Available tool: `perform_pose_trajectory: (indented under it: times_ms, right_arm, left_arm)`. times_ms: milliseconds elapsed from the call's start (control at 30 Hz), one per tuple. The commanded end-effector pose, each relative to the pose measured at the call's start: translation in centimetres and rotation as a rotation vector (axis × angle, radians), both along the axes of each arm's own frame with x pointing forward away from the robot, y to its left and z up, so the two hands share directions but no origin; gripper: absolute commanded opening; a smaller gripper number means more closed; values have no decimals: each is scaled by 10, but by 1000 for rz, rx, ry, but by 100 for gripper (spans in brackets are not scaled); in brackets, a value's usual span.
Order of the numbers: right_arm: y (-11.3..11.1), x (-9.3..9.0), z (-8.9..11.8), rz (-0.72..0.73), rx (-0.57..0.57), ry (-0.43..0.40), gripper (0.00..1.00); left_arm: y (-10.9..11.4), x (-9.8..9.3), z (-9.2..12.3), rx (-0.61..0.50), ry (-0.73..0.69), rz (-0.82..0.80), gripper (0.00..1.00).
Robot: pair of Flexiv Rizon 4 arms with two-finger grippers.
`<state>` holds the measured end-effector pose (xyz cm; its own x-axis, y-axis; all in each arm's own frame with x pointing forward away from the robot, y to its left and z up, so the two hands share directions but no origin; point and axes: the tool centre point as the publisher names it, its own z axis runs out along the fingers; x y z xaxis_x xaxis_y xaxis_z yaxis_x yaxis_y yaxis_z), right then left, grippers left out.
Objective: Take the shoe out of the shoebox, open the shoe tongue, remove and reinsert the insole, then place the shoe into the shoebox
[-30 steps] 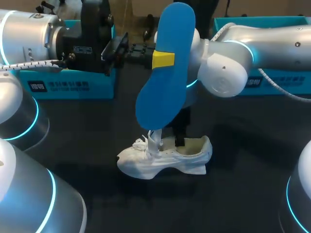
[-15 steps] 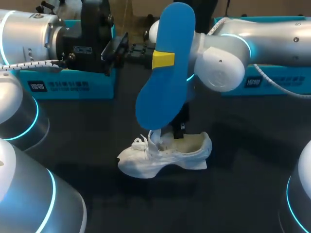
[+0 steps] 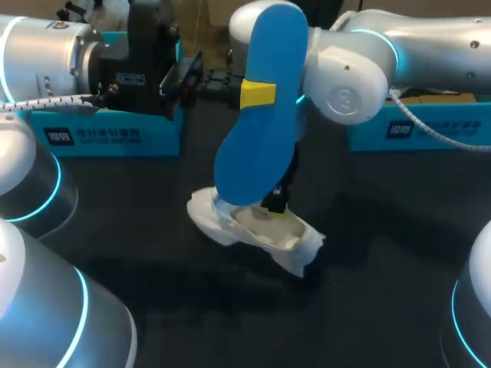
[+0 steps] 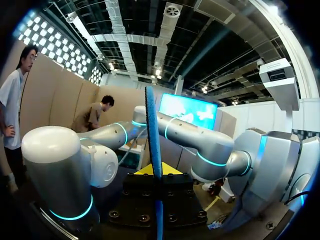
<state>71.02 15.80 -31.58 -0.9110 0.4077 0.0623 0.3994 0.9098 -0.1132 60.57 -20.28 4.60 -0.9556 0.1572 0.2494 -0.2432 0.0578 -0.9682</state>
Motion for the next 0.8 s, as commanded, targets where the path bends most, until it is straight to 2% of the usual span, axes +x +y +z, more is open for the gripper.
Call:
perform_pose_trajectory:
  times_ms: [33,500,567,800]
  right_arm:
    - [5,-6,10,-43,-34,-33,0]
    - [5,-6,10,-43,-34,-33,0]
    - [6,-2,11,-129,-5,-43,0]
    - [6,-15,37,-292,102,-87,0]
  left_arm:
    - [-2,1,0,0,0,-1,0]
    - [-2,1,0,0,0,-1,0]
    - [-2,1,0,0,0,-1,0]
    - [-2,1,0,0,0,-1,0]
